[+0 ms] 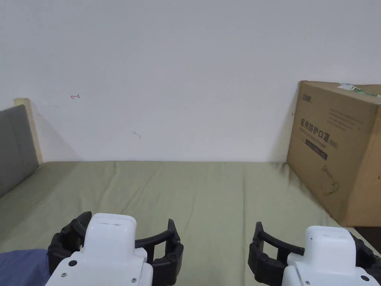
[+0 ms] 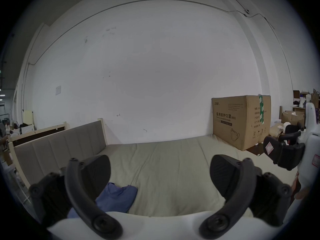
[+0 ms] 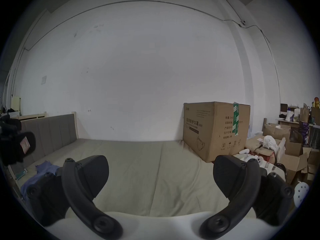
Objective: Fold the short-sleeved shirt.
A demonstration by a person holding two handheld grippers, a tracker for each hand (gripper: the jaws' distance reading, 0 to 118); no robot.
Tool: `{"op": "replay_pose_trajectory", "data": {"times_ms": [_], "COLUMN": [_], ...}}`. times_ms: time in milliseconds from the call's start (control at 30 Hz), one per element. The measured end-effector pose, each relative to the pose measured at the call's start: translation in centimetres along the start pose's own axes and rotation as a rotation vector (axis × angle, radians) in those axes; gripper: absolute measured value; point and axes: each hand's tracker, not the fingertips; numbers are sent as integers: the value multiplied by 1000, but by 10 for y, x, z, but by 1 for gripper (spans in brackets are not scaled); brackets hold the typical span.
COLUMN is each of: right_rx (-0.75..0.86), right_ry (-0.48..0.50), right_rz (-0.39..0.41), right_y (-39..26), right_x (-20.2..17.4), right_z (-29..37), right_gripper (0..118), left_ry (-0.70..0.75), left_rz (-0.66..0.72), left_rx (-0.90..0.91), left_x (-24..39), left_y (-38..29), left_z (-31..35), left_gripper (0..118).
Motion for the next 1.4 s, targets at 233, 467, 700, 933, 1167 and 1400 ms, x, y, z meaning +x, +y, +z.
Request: {"op": "replay_pose_trajectory", "data": {"times_ms": [233,467,700,933,1167,1400], "right_rx": [6,-42,-52,-45,-82,-163], "right_ry": [-35,31,71,310,671,832], "right_rz": [88,45,50,62,62,55], "right_y": [-6,-8,-3,5,8,-4], "right_x": [-4,2,-4,-65,-159,-211], "right_z": [2,-4,-6,-18,-9,-1], "right_gripper": [7,0,0,0,0,0], "left_ry": [-9,-36,-11,89,470,651], "left_rz": [34,75,94,205,140,100], "left_rx": [-24,-68,-72,-99,-106,-180], "left_x": [-6,-5,-12,-70,-138,-169], "left_y": [-8,-10,-8,-4,-1,-11], "left_z": [-5,-14,-16,14,82,112], "left_gripper": [2,0,0,0,0,0]}}
